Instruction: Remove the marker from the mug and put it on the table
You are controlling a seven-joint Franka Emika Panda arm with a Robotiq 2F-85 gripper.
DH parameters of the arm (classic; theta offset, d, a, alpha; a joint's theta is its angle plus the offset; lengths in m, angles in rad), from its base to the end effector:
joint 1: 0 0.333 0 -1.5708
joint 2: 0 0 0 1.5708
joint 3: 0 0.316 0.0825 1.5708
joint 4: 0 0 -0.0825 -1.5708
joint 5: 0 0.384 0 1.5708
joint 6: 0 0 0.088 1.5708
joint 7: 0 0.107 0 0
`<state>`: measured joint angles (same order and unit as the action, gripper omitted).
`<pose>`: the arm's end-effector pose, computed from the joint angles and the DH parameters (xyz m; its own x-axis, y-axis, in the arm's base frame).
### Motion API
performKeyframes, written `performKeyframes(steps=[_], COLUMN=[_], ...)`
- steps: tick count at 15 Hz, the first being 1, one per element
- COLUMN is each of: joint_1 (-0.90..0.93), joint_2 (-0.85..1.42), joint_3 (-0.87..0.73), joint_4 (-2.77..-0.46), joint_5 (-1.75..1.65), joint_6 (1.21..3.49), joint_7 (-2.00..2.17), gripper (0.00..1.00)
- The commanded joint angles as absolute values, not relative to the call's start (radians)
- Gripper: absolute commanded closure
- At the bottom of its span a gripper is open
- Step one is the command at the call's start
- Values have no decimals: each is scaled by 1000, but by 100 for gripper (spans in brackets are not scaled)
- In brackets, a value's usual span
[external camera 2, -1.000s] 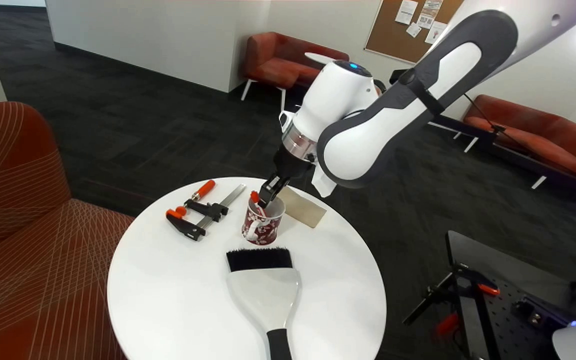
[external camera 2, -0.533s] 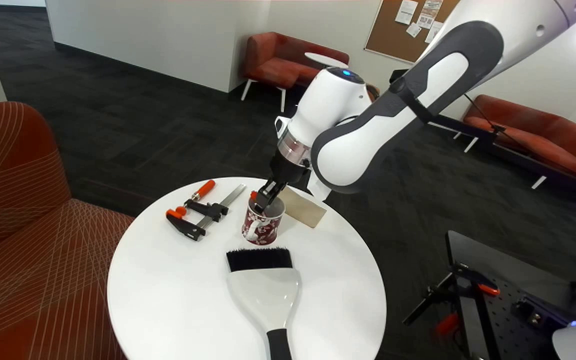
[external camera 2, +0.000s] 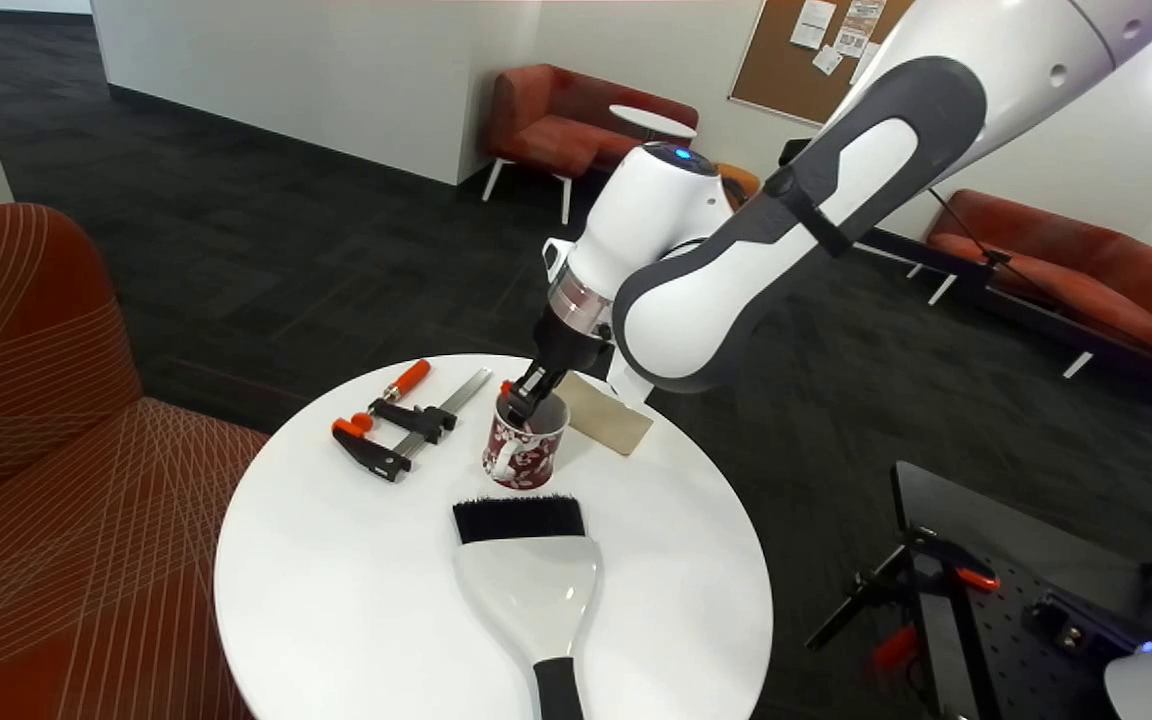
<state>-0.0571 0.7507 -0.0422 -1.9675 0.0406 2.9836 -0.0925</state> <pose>0.6187 -0.0638 0.1118 0.9650 -0.0250 0.2612 -0.0357 -0.9987 0.0363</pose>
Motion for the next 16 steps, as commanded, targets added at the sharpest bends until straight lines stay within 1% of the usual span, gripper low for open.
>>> performKeyframes(steps=[1,8,13,16], joint_1=[-16,94,189,232], joint_2=[704,498,313,240], joint_3=[-80,-171,-269,-332], joint_4=[-1993,-2152,-2288,-2359], joint_5=[12,-38,-136,-186], joint_6=[2956,3005,2984,2963], joint_7=[-45,9,86,130], gripper=[95,95,95,95])
